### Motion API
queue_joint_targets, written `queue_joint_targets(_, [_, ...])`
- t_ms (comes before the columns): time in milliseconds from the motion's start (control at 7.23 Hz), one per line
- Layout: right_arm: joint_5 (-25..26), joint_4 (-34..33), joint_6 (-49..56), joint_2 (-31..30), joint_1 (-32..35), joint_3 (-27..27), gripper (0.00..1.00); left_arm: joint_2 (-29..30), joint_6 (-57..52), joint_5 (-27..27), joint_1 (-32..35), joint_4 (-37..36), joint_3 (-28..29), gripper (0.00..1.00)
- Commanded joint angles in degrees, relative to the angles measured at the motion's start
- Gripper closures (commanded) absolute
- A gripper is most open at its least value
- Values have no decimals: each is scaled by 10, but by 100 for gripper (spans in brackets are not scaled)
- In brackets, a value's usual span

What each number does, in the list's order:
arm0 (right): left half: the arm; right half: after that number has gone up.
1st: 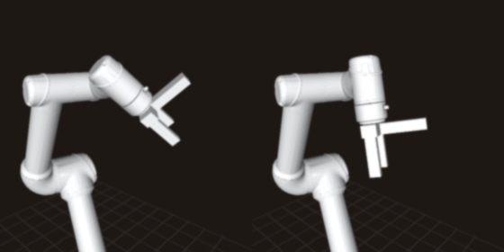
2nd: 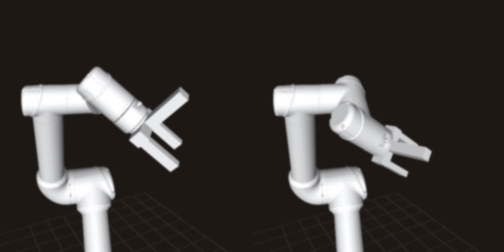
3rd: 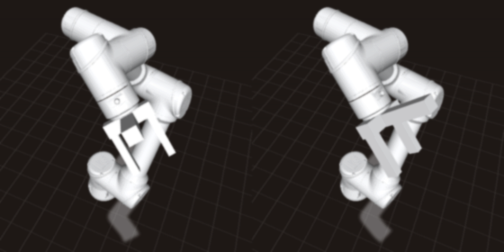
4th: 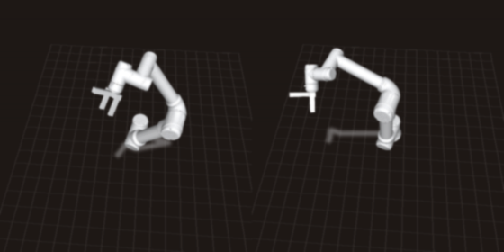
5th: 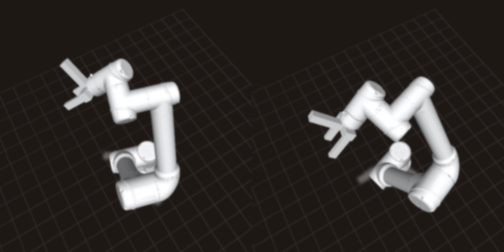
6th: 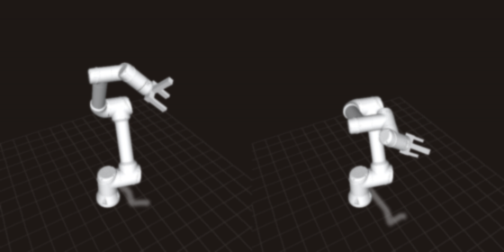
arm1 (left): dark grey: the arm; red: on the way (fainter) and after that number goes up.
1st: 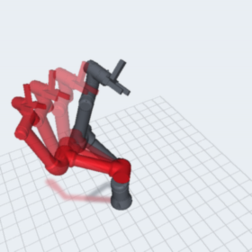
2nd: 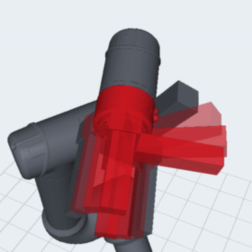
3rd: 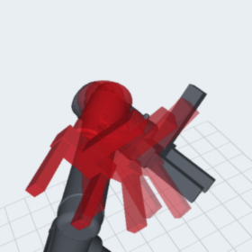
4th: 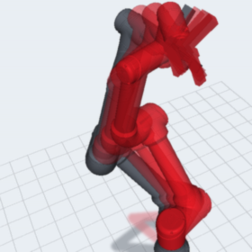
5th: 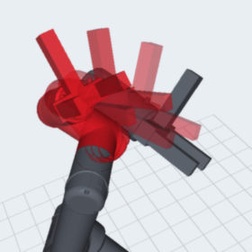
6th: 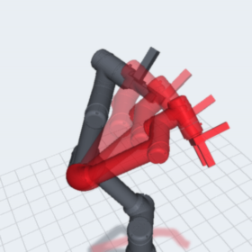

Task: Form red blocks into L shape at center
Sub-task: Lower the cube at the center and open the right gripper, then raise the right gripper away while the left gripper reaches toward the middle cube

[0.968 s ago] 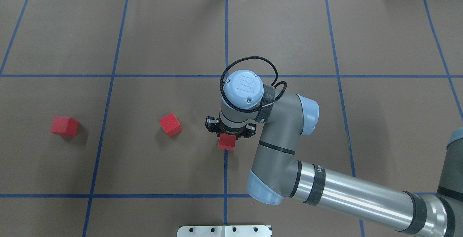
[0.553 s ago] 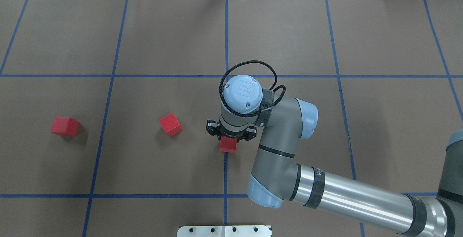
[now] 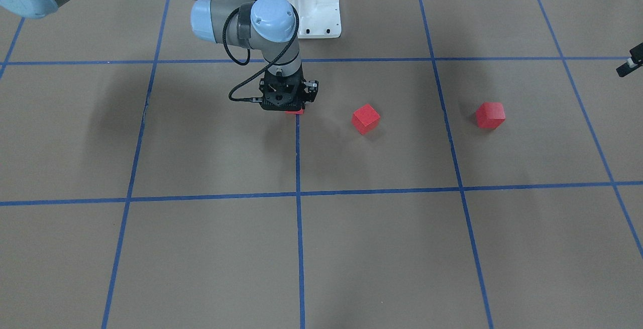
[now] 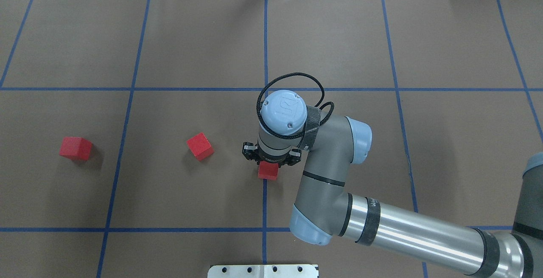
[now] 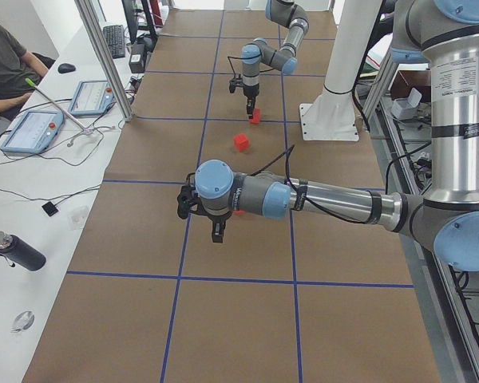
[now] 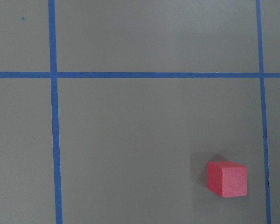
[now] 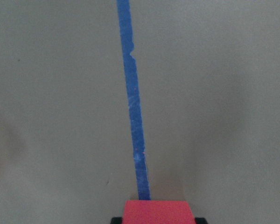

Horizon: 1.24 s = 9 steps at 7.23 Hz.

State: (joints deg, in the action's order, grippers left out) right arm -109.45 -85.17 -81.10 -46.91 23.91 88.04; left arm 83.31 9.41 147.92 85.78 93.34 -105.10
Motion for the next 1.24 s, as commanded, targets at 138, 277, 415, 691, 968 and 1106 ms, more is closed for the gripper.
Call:
queue_joint_targets(138, [-5,-10,2,-5,20,50,0,7,106,-1,-20,43,-12,0])
queue_joint_targets(277, [-8,-18,2,-26,44,106,0,26,194,-3,-51,73,-12,0])
queue_joint_targets(415, [-14,-25,2,-70,69,172,0,49,292,-14,-88,95,-27,0])
queue_joint_targets(691, [-67,-21,8,-149,146,221,0,96,499,-88,-201,99,-85,0])
queue_joint_targets(968, [-73,-18,99,-223,193,224,0,169,690,-202,-340,98,-95,0])
queue_joint_targets(1106, [-96,-17,130,-248,223,222,0,185,733,-239,-385,97,-93,0])
